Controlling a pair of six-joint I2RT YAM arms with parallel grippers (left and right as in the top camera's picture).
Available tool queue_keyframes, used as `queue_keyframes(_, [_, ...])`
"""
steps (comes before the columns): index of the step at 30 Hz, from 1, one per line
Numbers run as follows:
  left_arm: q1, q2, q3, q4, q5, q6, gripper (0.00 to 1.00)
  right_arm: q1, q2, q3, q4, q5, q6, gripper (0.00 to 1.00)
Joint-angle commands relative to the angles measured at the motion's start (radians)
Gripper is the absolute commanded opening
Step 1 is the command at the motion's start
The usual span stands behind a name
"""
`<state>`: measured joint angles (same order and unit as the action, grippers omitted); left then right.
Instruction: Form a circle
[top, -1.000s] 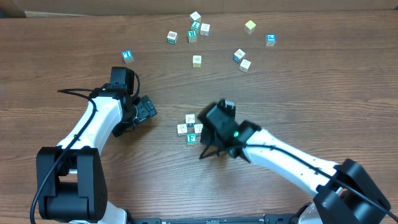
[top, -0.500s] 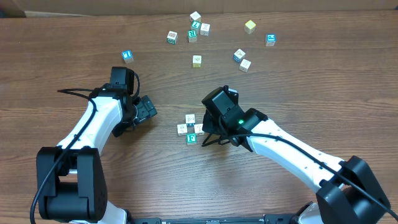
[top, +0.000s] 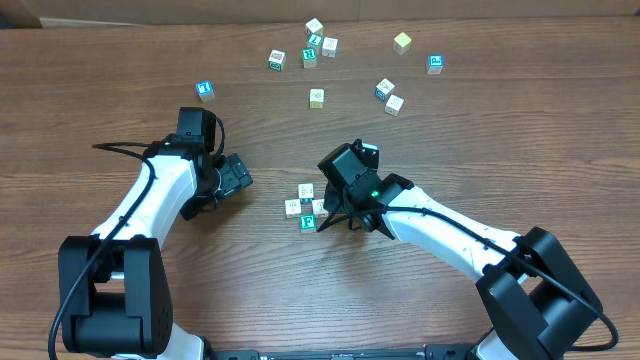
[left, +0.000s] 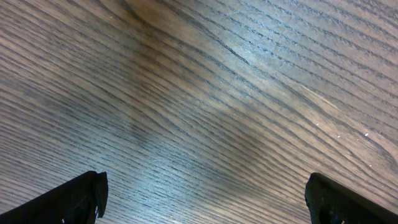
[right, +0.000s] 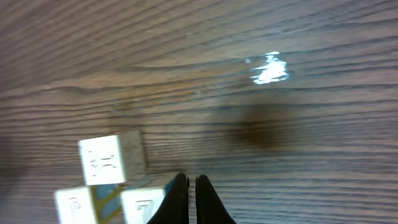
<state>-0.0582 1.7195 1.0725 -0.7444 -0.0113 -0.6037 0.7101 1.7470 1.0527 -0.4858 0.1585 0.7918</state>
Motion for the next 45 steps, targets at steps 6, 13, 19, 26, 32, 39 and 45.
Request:
queue_keyframes(6, [-0.001, 0.008, 0.015, -0.002, 0.004, -0.018, 1.00, -0.035, 0.004, -0.005, -0.043, 0.189, 0.058, 0.04])
queue_keyframes(13, [-0.001, 0.008, 0.015, -0.002, 0.004, -0.018, 1.00, -0.185, 0.004, -0.005, -0.143, 0.188, 0.076, 0.16])
queue_keyframes(19, [-0.001, 0.008, 0.015, -0.002, 0.004, -0.018, 1.00, -0.275, 0.004, -0.005, -0.151, 0.182, 0.075, 1.00])
queue_keyframes(26, [-0.001, 0.008, 0.015, -0.002, 0.004, -0.018, 1.00, -0.291, 0.004, -0.005, -0.091, 0.181, 0.075, 1.00])
queue_keyframes(32, [-0.001, 0.008, 0.015, -0.002, 0.004, -0.018, 1.00, -0.291, 0.004, -0.005, -0.091, 0.181, 0.075, 1.00])
queue_keyframes(39, [-0.001, 0.008, 0.015, -0.002, 0.004, -0.018, 1.00, -0.291, 0.004, -0.005, -0.091, 0.181, 0.075, 1.00])
queue_keyframes(45, [-0.001, 0.008, 0.015, -0.002, 0.004, -0.018, 1.00, -0.291, 0.004, -0.005, -0.091, 0.181, 0.075, 1.00])
